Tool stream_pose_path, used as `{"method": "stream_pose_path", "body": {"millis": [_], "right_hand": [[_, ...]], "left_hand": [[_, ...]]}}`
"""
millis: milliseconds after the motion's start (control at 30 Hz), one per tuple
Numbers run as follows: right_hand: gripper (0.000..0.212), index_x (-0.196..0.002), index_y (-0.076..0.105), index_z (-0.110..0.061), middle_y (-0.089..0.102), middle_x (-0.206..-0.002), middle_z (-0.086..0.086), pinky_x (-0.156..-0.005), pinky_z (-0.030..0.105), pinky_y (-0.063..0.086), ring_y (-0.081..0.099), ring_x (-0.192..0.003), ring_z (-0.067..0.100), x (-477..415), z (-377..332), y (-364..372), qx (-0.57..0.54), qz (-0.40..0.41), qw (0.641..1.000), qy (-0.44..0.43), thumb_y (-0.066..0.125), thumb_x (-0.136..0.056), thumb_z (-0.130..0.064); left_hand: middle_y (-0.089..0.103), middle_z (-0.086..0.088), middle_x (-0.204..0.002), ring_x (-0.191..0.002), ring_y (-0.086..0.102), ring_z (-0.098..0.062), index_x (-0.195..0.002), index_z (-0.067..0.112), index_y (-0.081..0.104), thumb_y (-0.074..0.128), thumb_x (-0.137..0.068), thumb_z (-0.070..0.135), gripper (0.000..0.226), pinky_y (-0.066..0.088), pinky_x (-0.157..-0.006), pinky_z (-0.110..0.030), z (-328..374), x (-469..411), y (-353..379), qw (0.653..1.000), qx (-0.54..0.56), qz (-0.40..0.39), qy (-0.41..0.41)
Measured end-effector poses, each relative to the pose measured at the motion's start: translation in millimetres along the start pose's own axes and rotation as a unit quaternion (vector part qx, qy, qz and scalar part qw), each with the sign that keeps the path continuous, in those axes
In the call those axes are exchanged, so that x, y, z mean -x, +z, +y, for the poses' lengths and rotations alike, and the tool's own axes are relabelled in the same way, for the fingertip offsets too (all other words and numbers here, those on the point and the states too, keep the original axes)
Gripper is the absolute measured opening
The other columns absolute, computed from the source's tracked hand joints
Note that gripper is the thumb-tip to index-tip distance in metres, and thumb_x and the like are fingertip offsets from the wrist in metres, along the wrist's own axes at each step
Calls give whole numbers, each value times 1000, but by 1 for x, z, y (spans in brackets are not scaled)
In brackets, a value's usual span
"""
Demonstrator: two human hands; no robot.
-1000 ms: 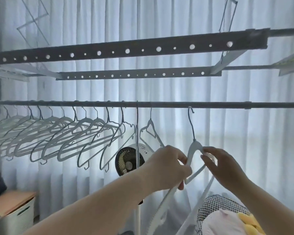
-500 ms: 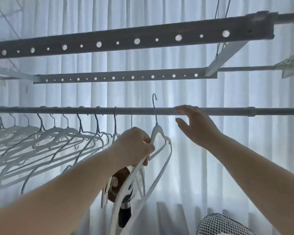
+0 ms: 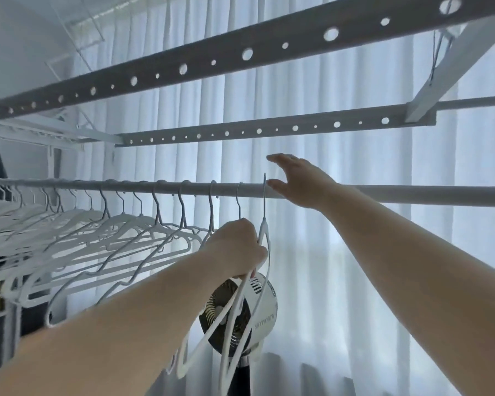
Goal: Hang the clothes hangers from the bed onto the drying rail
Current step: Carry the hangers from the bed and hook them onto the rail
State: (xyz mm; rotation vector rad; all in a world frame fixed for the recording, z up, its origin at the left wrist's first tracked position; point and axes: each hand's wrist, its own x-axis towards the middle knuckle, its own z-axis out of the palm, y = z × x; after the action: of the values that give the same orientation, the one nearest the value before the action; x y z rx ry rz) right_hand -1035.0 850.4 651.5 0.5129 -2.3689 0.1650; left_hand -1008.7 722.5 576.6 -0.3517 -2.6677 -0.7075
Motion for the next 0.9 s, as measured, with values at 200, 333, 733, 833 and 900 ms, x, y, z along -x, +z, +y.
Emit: {"method": "stream_pose_path", "body": {"millis": [200, 333, 733, 833, 900], "right_hand": [[46, -141, 22, -23, 47, -137, 1, -83, 32, 38, 49, -118, 24, -16, 1, 19, 47, -53, 997, 41, 31, -96, -29], [41, -137, 31, -23, 53, -129, 2, -82, 32, 38, 51, -114, 24, -21, -2, 25, 72, -47, 995, 45, 30, -97, -32], [34, -126, 43, -21, 57, -119, 3, -74, 28, 34, 54, -102, 23, -22, -7, 30, 94, -40, 994, 41, 33, -96, -33], [35, -128, 42, -20, 56, -121, 4, -75, 28, 33, 53, -108, 25, -21, -8, 29, 100, -36, 993, 45, 33, -96, -33], [34, -127, 42, -19, 56, -120, 5, -75, 28, 33, 53, -108, 25, -19, -10, 30, 105, -35, 993, 49, 33, -97, -33]], "left_hand": [[56, 0, -53, -39, 46, -10, -59, 9, 49, 47, -82, 9, 23, 45, -52, -22, -3, -12, 13, 1000, -4, -3, -10], [55, 1, -60, -40, 48, -9, -68, 8, 55, 47, -83, 13, 17, 45, -54, -20, -7, -15, 19, 1000, -14, 6, -1], [67, -7, -72, -44, 52, -15, -101, 3, 64, 53, -87, 27, 30, 49, -51, -20, -20, -8, 18, 998, 52, -31, -2], [73, -12, -85, -52, 58, -20, -102, 3, 61, 56, -86, 35, 36, 53, -64, -26, -22, 1, 16, 998, 50, -46, 1], [72, -8, -86, -53, 57, -17, -108, 10, 56, 57, -85, 36, 34, 51, -64, -23, -25, 10, 15, 998, 36, -58, 0]]}}
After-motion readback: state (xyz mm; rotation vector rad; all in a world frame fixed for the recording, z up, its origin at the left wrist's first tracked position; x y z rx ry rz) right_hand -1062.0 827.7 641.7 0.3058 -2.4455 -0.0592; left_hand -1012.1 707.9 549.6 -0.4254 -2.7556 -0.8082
